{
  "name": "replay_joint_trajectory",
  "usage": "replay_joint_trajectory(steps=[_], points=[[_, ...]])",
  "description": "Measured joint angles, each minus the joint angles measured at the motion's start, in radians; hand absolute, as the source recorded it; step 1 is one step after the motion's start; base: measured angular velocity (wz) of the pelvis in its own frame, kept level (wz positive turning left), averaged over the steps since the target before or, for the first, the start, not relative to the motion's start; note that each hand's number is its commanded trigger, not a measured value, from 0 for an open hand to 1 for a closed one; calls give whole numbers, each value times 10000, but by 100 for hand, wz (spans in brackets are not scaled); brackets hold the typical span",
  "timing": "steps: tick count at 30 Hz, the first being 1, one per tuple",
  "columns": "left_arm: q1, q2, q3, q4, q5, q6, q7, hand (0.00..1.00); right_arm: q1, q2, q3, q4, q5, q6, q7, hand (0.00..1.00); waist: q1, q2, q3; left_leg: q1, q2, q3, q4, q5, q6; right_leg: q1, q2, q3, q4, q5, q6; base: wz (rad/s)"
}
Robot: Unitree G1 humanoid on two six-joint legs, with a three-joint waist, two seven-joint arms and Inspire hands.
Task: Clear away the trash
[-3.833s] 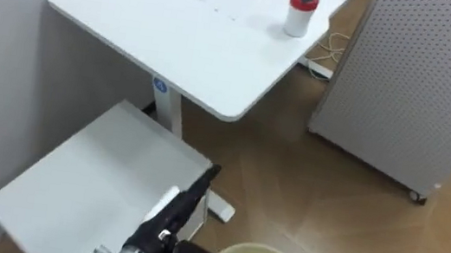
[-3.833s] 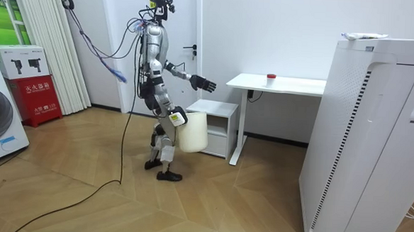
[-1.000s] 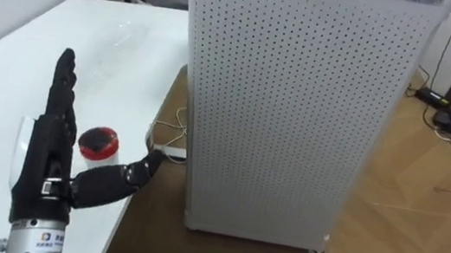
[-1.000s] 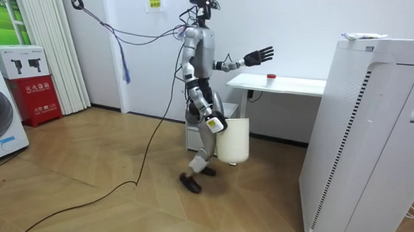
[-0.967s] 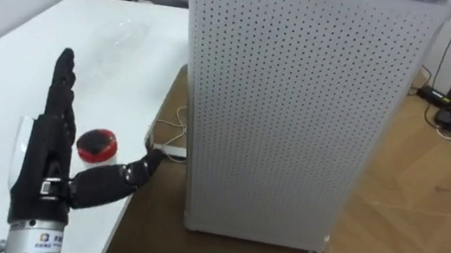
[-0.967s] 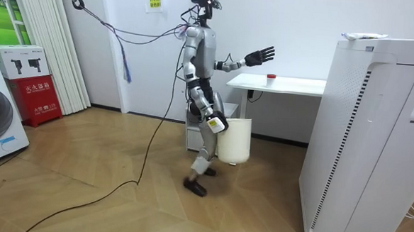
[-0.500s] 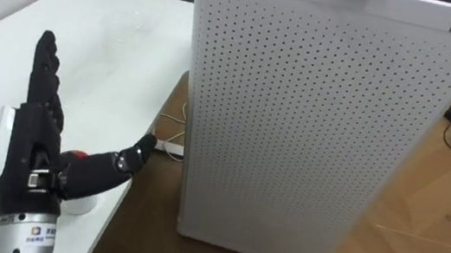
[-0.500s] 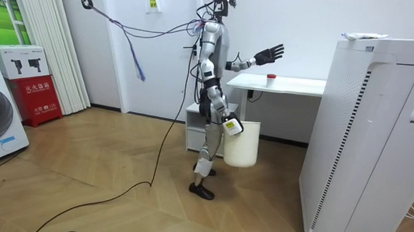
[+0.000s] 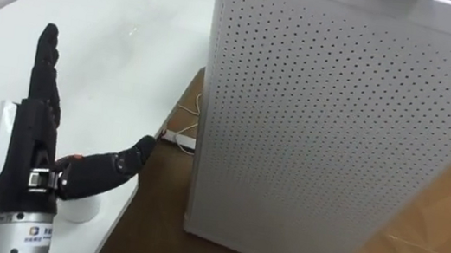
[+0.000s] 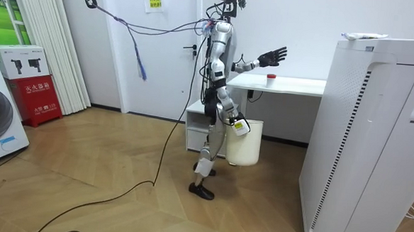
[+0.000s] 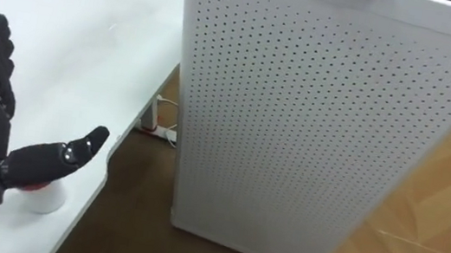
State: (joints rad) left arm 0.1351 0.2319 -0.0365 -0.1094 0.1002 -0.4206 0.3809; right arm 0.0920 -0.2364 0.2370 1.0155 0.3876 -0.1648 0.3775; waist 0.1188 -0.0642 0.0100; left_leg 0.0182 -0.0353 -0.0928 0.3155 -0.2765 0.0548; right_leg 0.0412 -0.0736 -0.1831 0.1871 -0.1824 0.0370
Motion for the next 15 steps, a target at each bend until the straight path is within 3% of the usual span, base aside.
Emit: replay_joint_trajectory(steps=[1,2,3,4,6,8,15], points=[[73,41,-49,-12,-5,28,-6,0,-10,30,49,4,30,-1,12,100,-19,-255,173,-889,-208,397,1361,-209,-347,187,-294,743,-263,30,-22,71],[41,11,-238,-44,46,67,-32,0,71,-6,22,114,116,-77,-6,100,-22,-385,161,-1865,-229,481,955,-170,-629,141,-390,1350,-384,24,-1,91],[-4,-8,-383,-86,46,73,-25,0,55,-66,17,228,208,-77,-33,100,5,-275,120,-2411,-121,485,482,179,-645,-1,-383,1386,-280,-35,92,76],[48,-39,-533,-107,157,83,22,0,58,-59,34,474,282,16,-131,100,325,-361,87,-2762,-23,1025,663,959,-95,-299,-518,1392,85,-302,368,32],[213,63,-622,-78,150,113,257,0,25,-48,206,467,232,69,-191,100,590,-260,128,-2623,50,1148,620,967,-74,-384,-476,540,167,-233,479,6],[276,167,-512,-54,118,115,451,0,6,-110,163,104,152,54,-190,100,641,-211,150,-2314,14,1058,507,956,-63,-426,-444,-5,-238,41,353,-6],[680,98,-639,609,134,130,453,0,118,-192,185,-96,21,175,-156,100,446,105,40,-1684,50,1059,-100,1018,-159,-180,-244,-143,-151,74,287,-12]])
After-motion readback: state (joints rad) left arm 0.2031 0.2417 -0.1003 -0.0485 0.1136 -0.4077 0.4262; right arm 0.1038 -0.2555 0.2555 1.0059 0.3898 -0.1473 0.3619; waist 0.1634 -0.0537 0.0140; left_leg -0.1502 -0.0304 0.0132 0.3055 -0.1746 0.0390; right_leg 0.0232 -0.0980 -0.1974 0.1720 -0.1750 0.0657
